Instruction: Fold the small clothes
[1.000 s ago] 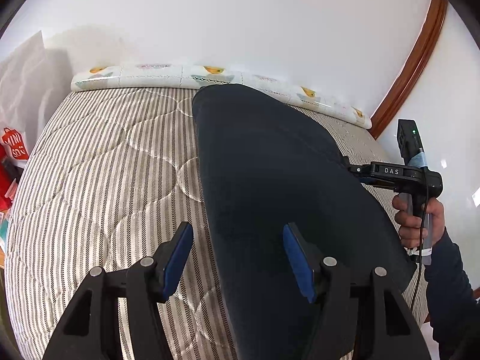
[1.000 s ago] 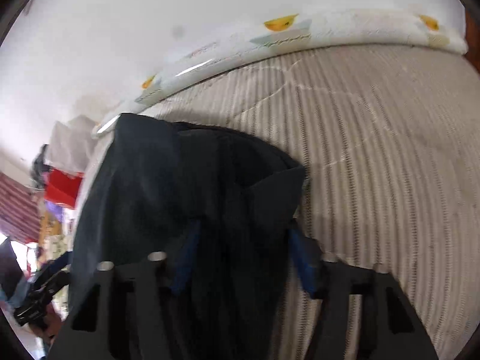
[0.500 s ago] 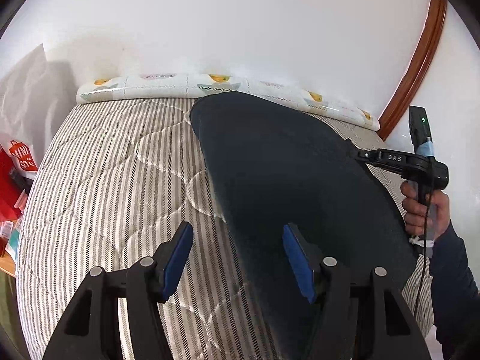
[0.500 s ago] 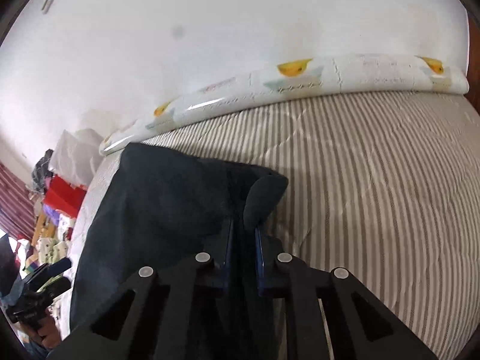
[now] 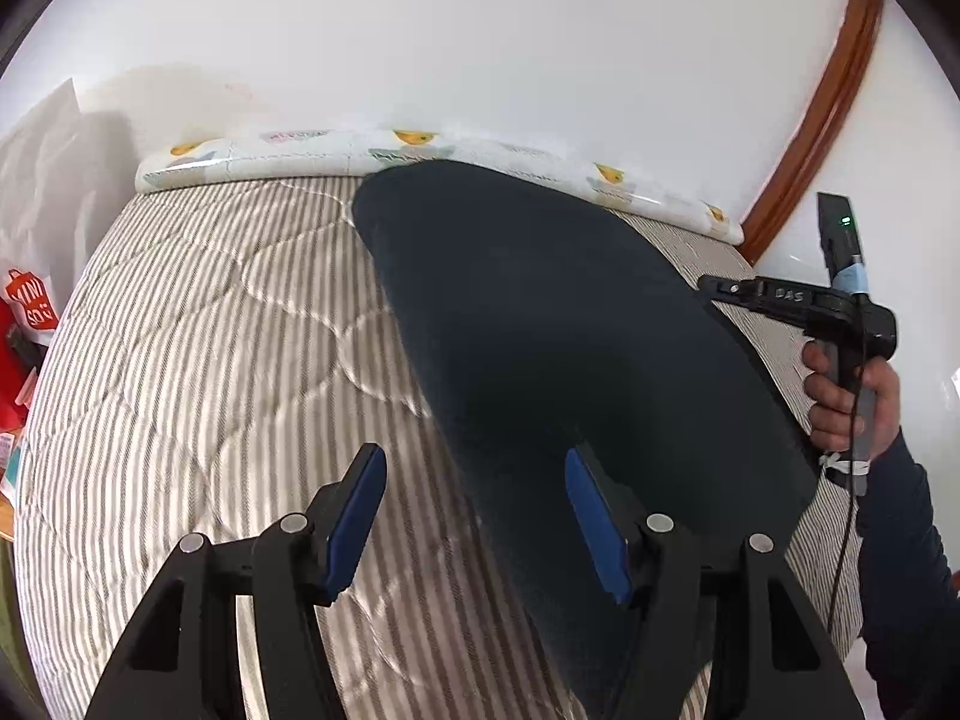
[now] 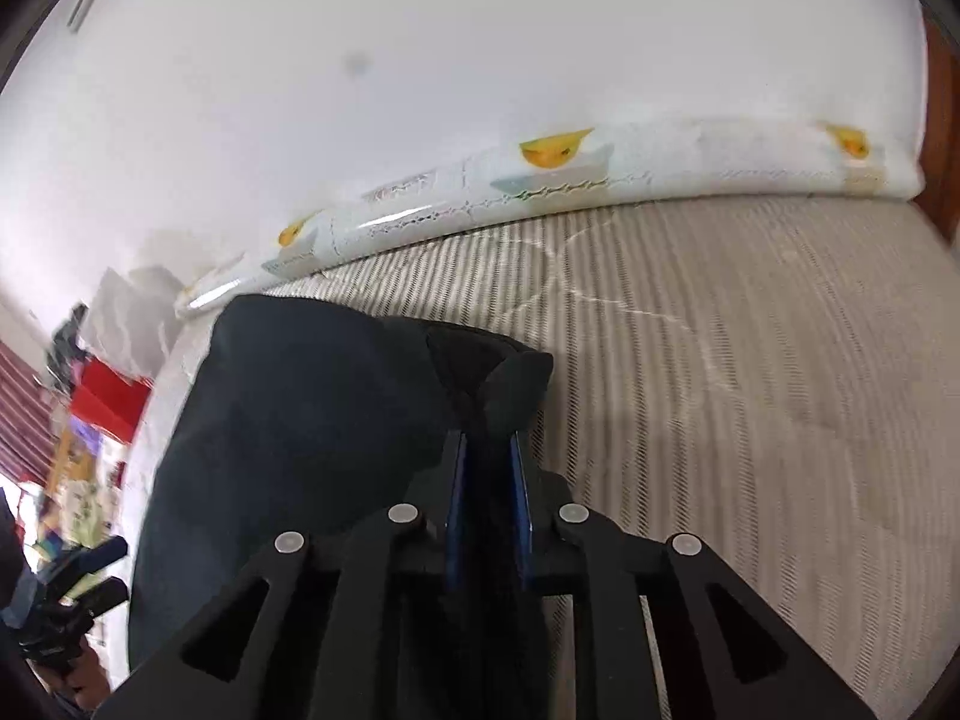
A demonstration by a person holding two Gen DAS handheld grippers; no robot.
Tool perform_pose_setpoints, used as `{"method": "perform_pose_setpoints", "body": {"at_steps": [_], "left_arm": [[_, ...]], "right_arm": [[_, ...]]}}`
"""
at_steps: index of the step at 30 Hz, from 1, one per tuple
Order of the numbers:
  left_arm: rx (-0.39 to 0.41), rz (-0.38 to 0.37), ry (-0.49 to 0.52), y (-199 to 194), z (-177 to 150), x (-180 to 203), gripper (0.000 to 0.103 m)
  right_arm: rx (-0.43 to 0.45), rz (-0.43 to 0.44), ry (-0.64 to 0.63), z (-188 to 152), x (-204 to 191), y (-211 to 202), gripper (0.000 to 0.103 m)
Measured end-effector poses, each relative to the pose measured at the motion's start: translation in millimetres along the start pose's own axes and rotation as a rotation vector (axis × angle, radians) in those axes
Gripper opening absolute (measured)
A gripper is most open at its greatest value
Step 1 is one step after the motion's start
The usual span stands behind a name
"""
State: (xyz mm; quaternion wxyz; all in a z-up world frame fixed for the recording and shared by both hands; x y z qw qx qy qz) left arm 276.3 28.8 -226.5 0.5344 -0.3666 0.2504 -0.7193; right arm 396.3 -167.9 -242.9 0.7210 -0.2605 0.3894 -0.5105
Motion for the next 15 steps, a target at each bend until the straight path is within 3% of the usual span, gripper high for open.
{"method": "perform_pose_setpoints", "body": {"at_steps": [5,9,12,13,15], "left_arm": [[-0.006,-0.015,-0.006,-11.2,-19.8,8.3,0.059],[-0.016,-0.035,-0.022,-20.5,-35.0,12.6,0.059],[-0.027,-0.042,-0.025,-26.5,-47.9,15.4,0.059],[-0.025,-0.039,-0.024,-28.7,-51.1,15.6,0.059],[-0.028,-0.044,-0.021,-33.3,-57.3,17.2,0.059]], "right_arm": [[-0.019,0.071,0.028,-25.8,-2.2,-27.4,0.015],[-0.051,0.125,0.058,-34.7,-12.7,-20.0,0.015],[-0.072,0.116,0.077,-33.4,-14.8,-4.1,0.013],[-0.070,0.113,0.073,-32.2,-15.2,-2.0,0.009],[0.006,0.067,0.043,-22.3,-10.2,-10.3,0.002]]}}
Point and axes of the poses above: each gripper's, at about its wrist camera, not at the fingertips, and y roughly the way its jaws point, x to its right, z to its top, the point moved 10 cm from there along y, roughly the way its jaws point, and after that the axes turned 2 degrees about -z, right-handed, at the moved point
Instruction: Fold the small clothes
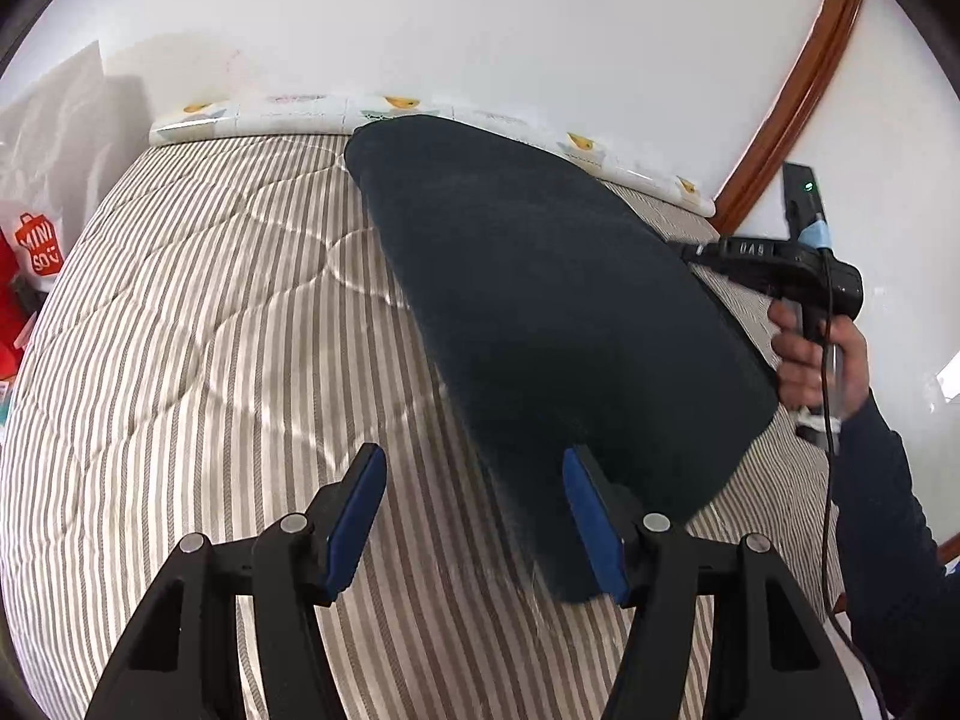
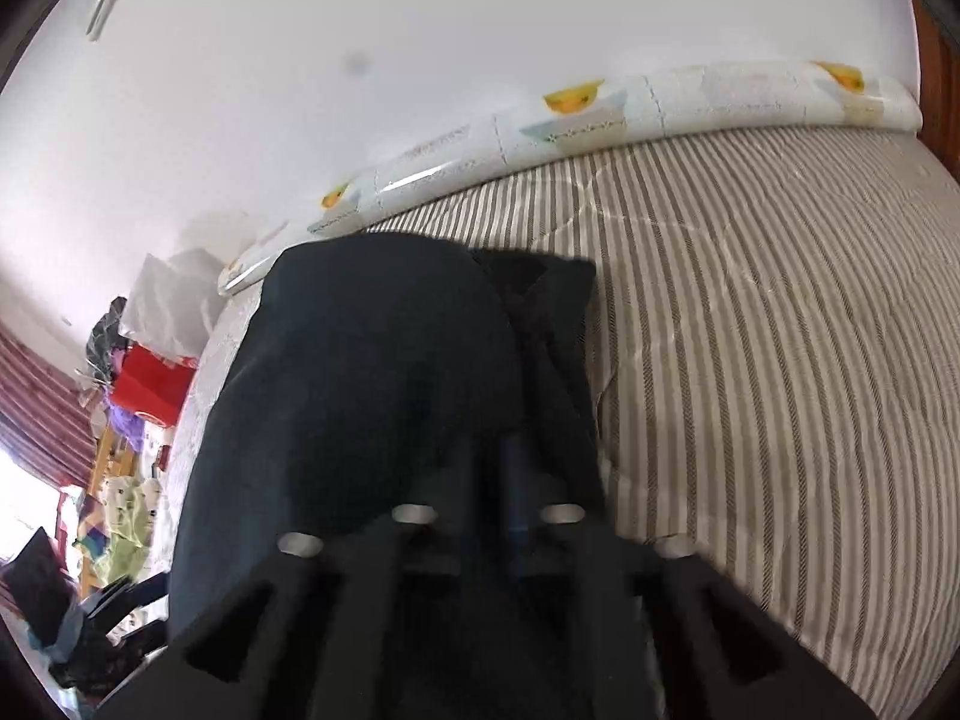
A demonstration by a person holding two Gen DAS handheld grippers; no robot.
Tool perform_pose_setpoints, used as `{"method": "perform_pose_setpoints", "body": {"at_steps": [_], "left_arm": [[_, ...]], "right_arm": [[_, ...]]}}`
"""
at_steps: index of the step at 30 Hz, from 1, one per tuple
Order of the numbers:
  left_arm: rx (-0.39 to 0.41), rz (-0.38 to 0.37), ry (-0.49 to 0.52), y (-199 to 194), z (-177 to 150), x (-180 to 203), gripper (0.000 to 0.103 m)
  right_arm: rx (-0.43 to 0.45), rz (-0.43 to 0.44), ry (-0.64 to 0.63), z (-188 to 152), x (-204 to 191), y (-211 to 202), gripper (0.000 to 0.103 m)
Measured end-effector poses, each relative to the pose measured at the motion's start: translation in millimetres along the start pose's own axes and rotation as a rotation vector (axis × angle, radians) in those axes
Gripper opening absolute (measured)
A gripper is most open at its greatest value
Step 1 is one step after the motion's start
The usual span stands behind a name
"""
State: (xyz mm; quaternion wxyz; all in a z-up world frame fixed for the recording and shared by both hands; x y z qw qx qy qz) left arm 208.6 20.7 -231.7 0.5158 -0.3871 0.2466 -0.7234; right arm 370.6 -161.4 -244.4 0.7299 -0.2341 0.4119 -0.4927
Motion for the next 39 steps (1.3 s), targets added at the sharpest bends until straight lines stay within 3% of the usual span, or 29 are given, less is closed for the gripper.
{"method": "perform_pose_setpoints", "body": {"at_steps": [1,4,7,11,13,15,17,18,20,24,25,26,27,29,32,35,39], "left_arm": [[-0.002,-0.006,0.006,-1.5,-2.3,1.3,0.059],[-0.013,-0.019,0.029,-2.5,-11.0,6.1,0.059],[-0.022,-0.030,0.042,-2.4,-19.4,13.4,0.059],[-0.022,-0.045,0.082,-5.3,-30.9,25.5,0.059],[-0.035,-0.050,0.099,-2.7,-38.4,30.8,0.059],[-0.051,-0.038,0.122,3.6,-46.7,34.3,0.059],[-0.053,-0.021,0.141,9.6,-51.3,37.2,0.059],[-0.050,-0.011,0.148,12.6,-52.0,38.9,0.059],[-0.043,-0.003,0.151,17.2,-50.7,42.7,0.058],[-0.016,-0.015,0.156,16.2,-43.6,52.5,0.045],[-0.009,-0.010,0.156,14.7,-41.1,53.0,0.038],[0.000,0.006,0.146,12.4,-38.3,50.5,0.032],[0.010,0.011,0.132,9.3,-36.3,45.0,0.025],[0.019,-0.025,0.097,4.8,-35.8,39.0,0.022],[0.020,-0.016,0.069,2.7,-39.5,26.5,0.020],[0.012,-0.036,0.047,2.9,-42.1,21.8,0.020],[-0.003,-0.005,0.066,3.2,-44.0,25.4,0.020]], "right_arm": [[0.043,-0.024,-0.004,3.4,3.4,-8.0,0.002],[0.052,-0.027,0.009,-5.4,4.9,-19.1,0.002],[0.081,-0.141,-0.055,-20.8,6.6,-37.2,0.002],[0.087,-0.159,-0.028,-48.8,17.8,-69.9,0.004],[0.080,-0.143,-0.017,-64.8,20.9,-85.0,0.009],[0.071,-0.114,-0.007,-81.7,20.5,-97.1,0.028],[0.079,-0.111,-0.009,-95.6,18.5,-104.6,0.039],[0.084,-0.111,-0.015,-101.7,16.5,-105.6,0.039],[0.090,-0.124,-0.020,-108.5,16.7,-104.7,0.039],[0.070,-0.108,0.040,-109.8,21.2,-87.9,0.036],[0.075,-0.100,0.048,-108.7,20.8,-86.2,0.031],[0.085,-0.091,0.048,-108.4,20.0,-87.7,0.011],[0.093,-0.083,0.045,-108.4,18.5,-91.3,0.005],[0.123,-0.028,0.056,-110.4,13.2,-106.5,0.004],[0.129,0.016,0.067,-120.7,8.2,-114.9,0.004],[0.101,-0.006,0.052,-132.9,9.7,-102.8,0.004],[0.089,-0.061,0.022,-135.8,9.9,-93.3,0.004]]}}
Point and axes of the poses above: each gripper's, at about its wrist camera, not at the fingertips, and y roughly the way its jaws point, x to its right, z to its top, the point moved 10 cm from there along y, roughly the way its jaws point, and after that the axes turned 2 degrees about -z, right-handed, at the moved point
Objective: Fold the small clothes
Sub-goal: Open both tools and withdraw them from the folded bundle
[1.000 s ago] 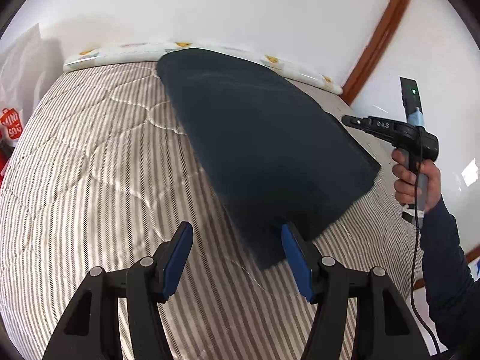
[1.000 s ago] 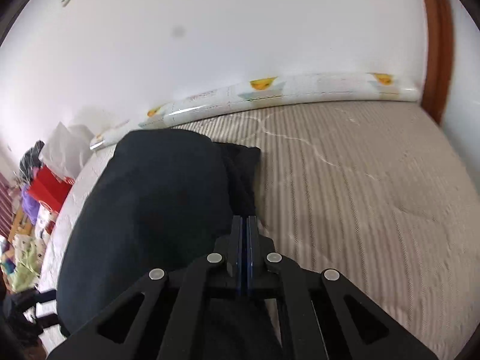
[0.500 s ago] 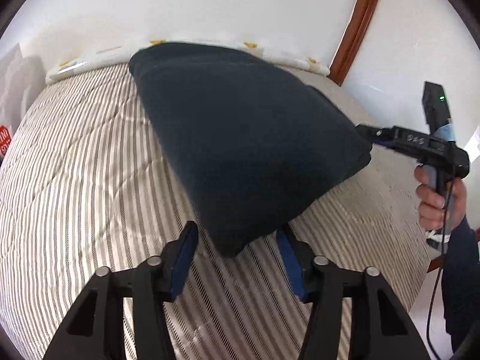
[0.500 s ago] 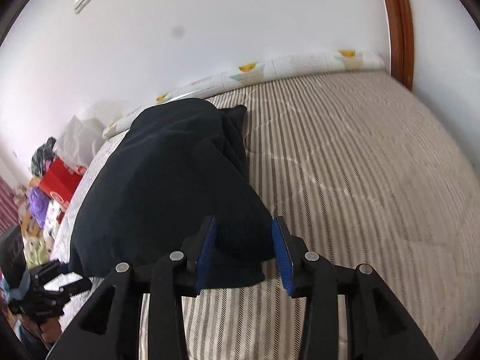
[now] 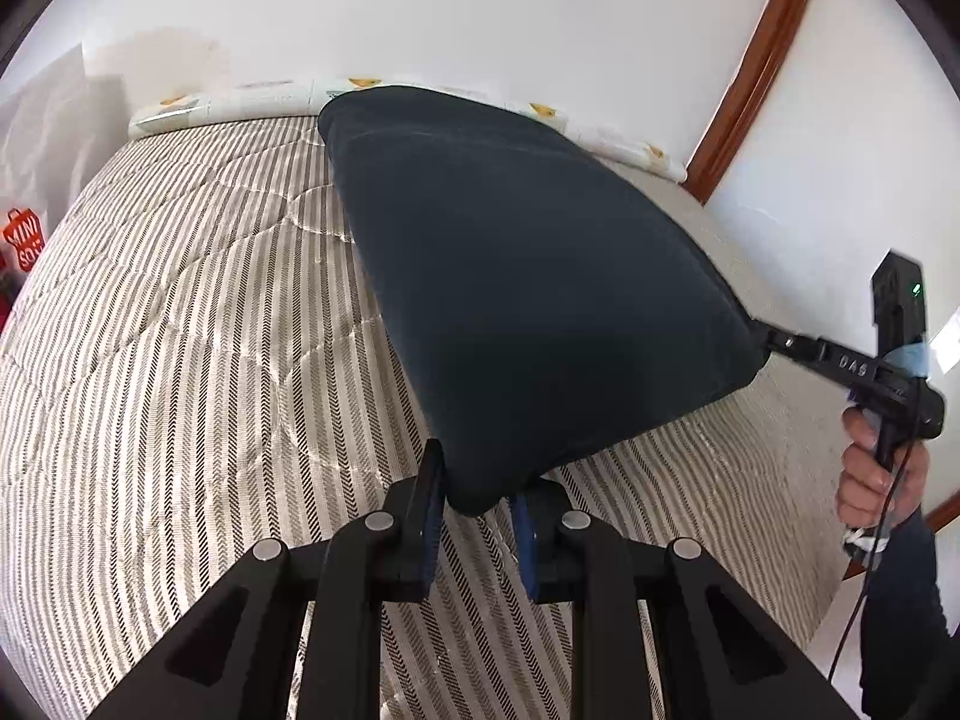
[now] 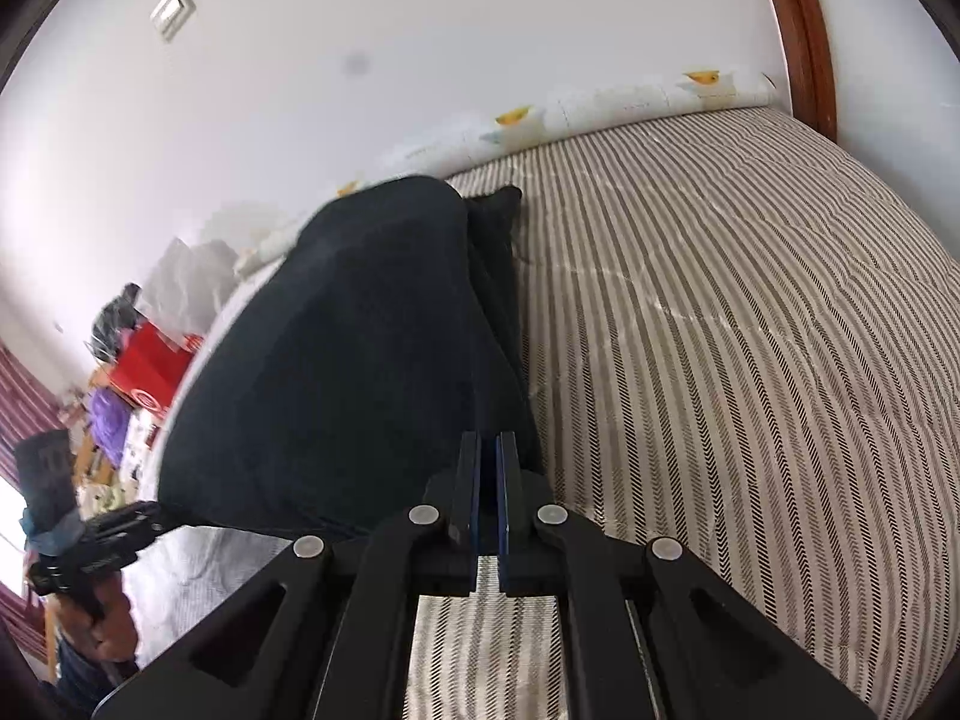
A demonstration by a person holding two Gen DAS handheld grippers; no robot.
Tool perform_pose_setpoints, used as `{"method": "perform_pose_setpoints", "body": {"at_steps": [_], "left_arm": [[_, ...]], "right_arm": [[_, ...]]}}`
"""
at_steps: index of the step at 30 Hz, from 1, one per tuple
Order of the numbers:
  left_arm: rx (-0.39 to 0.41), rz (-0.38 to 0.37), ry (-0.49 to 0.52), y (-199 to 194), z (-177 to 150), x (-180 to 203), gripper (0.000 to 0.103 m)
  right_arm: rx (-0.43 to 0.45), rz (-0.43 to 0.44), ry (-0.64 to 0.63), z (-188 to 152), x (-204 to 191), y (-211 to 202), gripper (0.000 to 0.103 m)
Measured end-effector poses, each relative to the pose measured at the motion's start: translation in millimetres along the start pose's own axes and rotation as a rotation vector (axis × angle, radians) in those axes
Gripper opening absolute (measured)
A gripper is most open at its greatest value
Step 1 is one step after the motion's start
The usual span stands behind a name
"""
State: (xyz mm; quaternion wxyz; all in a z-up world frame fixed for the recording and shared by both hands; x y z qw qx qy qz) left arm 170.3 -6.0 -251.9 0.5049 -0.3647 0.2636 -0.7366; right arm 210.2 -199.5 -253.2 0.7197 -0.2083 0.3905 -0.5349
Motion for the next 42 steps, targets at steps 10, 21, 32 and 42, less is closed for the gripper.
{"method": "perform_pose_setpoints", "body": {"at_steps": [10,21,32,42], "left_arm": [[-0.018,0.040,-0.022,-8.2,-6.1,6.7,0.021],[0.037,0.090,-0.029,-41.5,-3.1,13.9,0.030],[0.114,0.145,-0.015,-83.2,2.4,30.9,0.046],[0.187,0.220,-0.013,-133.3,7.4,53.7,0.050]], "right_arm": [[0.086,-0.176,-0.160,6.6,-16.7,-19.3,0.010],[0.029,-0.287,-0.073,-9.6,4.0,-27.1,0.023],[0.030,-0.326,-0.054,-7.7,-4.6,-68.5,0.038],[0.104,-0.351,-0.045,-11.4,-28.1,-142.1,0.055]]}}
Point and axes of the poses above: each gripper's, at about its wrist camera, not at the fingertips, and y roughly the way its jaws point, x to its right, z to its top, the point moved 10 cm from there along y, roughly the way its jaws point, and after that the axes turned 2 degrees about -z, right-handed, at the moved point
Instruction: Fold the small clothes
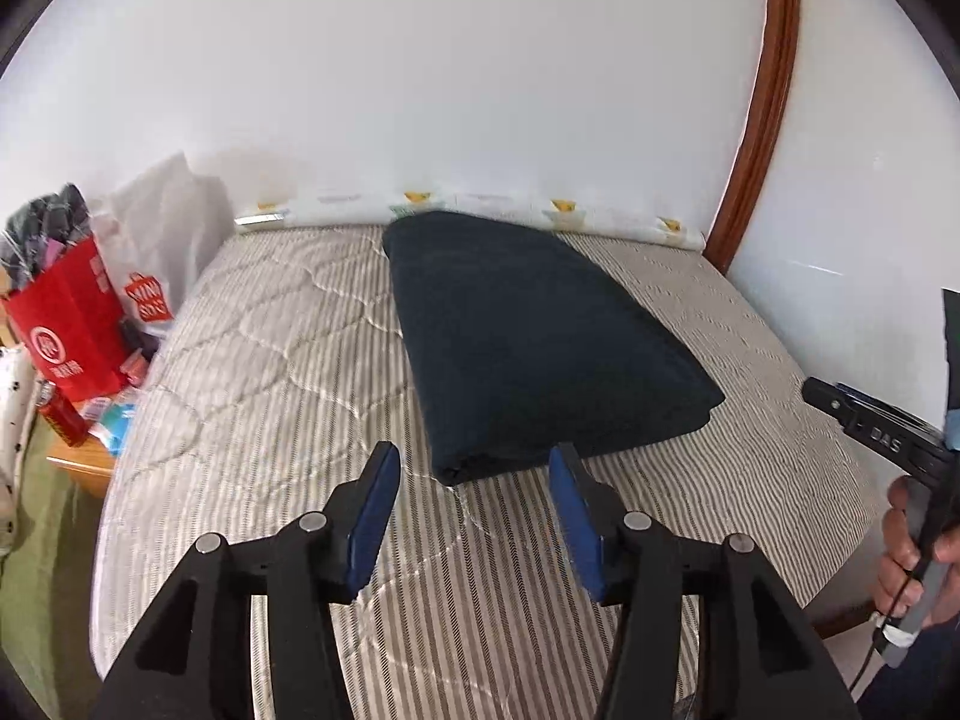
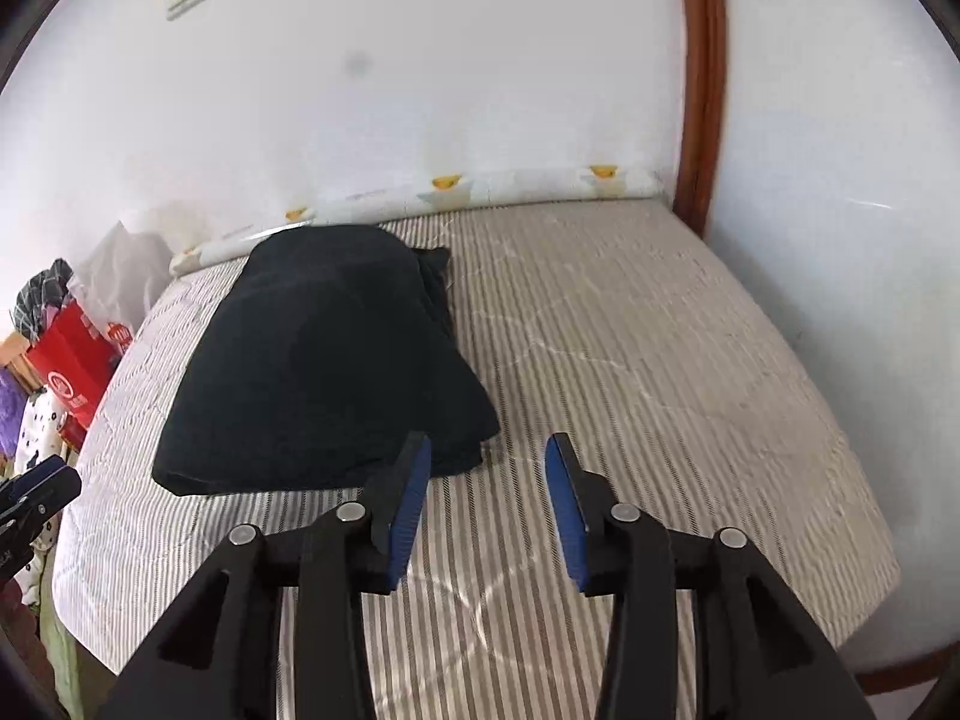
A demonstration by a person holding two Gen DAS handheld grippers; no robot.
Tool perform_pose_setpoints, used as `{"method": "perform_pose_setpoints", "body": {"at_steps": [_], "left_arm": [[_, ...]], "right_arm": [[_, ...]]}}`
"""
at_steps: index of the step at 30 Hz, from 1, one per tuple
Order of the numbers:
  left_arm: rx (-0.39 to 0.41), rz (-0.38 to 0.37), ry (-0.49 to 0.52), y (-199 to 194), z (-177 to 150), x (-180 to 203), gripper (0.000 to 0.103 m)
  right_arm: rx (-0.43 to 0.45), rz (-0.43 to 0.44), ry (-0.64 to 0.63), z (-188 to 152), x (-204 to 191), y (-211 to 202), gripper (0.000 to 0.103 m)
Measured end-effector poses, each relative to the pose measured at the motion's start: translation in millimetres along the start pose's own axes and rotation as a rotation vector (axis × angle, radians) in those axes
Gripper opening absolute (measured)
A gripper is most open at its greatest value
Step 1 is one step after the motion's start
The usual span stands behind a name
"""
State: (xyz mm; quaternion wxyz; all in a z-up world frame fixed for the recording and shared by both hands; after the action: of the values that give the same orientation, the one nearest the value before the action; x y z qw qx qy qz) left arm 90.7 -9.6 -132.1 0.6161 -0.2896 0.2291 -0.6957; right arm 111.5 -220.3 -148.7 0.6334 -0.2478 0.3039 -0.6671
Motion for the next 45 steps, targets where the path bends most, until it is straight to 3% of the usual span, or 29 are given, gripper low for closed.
{"method": "perform_pose_setpoints", "body": {"at_steps": [3,12,15,25,45], "left_arm": [[0.021,0.005,-0.006,-18.3,-0.1,2.1,0.053],[0.090,0.063,-0.011,-59.8,-11.0,2.3,0.070],[0.094,0.041,-0.028,-66.1,-16.0,3.9,0.075],[0.123,0.042,-0.034,-80.9,-19.7,8.4,0.076],[0.109,0.036,-0.035,-82.1,-25.6,11.4,0.077]], "right_arm": [[0.066,-0.029,-0.004,2.2,2.1,-31.7,0.078],[0.162,-0.053,-0.037,-15.2,-4.9,-104.5,0.096],[0.173,-0.047,-0.045,-24.9,-7.7,-120.6,0.098],[0.191,-0.132,-0.049,-35.0,2.0,-136.2,0.099],[0.178,-0.117,-0.038,-43.0,0.2,-135.5,0.099]]}}
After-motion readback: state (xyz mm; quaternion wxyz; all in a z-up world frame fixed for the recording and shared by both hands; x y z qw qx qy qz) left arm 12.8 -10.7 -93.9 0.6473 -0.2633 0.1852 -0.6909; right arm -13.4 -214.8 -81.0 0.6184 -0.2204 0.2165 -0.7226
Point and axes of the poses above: each gripper's, at about its wrist camera, not at the fingertips, and y roughly the way its jaws point, x to its right, z to its top, the point moved 10 cm from there along y, roughly the way its jaws point, and after that the axes turned 2 degrees about -z, right-handed, at the moved point
